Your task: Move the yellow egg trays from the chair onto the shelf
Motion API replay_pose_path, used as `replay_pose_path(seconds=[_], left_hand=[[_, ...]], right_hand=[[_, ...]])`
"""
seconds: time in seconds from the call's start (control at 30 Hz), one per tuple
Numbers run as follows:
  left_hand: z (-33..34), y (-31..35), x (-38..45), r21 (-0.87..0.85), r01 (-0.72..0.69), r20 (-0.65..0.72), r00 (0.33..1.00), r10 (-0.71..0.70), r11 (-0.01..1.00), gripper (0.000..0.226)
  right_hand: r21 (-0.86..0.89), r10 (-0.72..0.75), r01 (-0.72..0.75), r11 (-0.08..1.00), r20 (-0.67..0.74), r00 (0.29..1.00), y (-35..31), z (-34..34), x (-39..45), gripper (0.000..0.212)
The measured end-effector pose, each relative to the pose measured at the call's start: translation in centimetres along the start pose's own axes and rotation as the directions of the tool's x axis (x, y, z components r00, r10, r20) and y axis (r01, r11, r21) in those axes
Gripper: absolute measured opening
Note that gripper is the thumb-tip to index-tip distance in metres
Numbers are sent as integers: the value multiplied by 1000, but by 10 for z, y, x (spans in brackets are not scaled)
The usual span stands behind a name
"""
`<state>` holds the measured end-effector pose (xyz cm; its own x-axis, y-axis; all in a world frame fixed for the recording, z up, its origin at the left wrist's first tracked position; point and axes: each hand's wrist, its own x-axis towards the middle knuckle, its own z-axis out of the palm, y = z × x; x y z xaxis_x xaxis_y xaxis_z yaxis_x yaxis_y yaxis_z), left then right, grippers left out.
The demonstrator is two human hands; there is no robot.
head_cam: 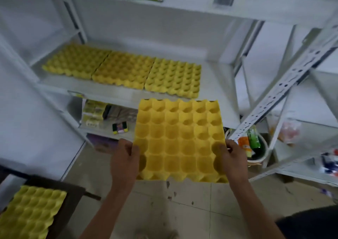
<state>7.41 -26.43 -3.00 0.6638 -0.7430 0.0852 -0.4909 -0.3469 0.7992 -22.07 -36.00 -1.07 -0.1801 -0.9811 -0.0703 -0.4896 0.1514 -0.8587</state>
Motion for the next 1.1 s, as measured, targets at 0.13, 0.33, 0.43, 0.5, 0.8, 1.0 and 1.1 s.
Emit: replay_pose_path(seconds=[0.13,0.33,0.43,0.5,0.8,1.0,1.1], left_hand=[[15,22,5,53,-75,139,988,67,996,16],[50,38,29,-7,-29,232,972,30,1000,6],[71,47,43,-49,8,282,959,6,999,5],[85,53,56,-70,31,311,950,-8,997,6],[142,70,128,-40,47,240,970,-36,998,9],[156,72,162,-30,10,236,972,-3,1000,8],[163,75,182,-48,-6,278,960,19,999,10]], right_hand=[[-43,11,-15,999,-83,997,2,-20,10,18],[-118,23,-43,992,-166,986,7,-37,33,20],[-109,73,-92,990,-170,983,16,-43,49,21],[-95,97,-115,989,-175,980,21,-43,62,20],[-91,67,-77,993,-107,992,25,-15,159,18],[-151,82,-91,984,-61,995,16,4,208,29],[-88,144,-146,985,-26,989,15,9,223,27]])
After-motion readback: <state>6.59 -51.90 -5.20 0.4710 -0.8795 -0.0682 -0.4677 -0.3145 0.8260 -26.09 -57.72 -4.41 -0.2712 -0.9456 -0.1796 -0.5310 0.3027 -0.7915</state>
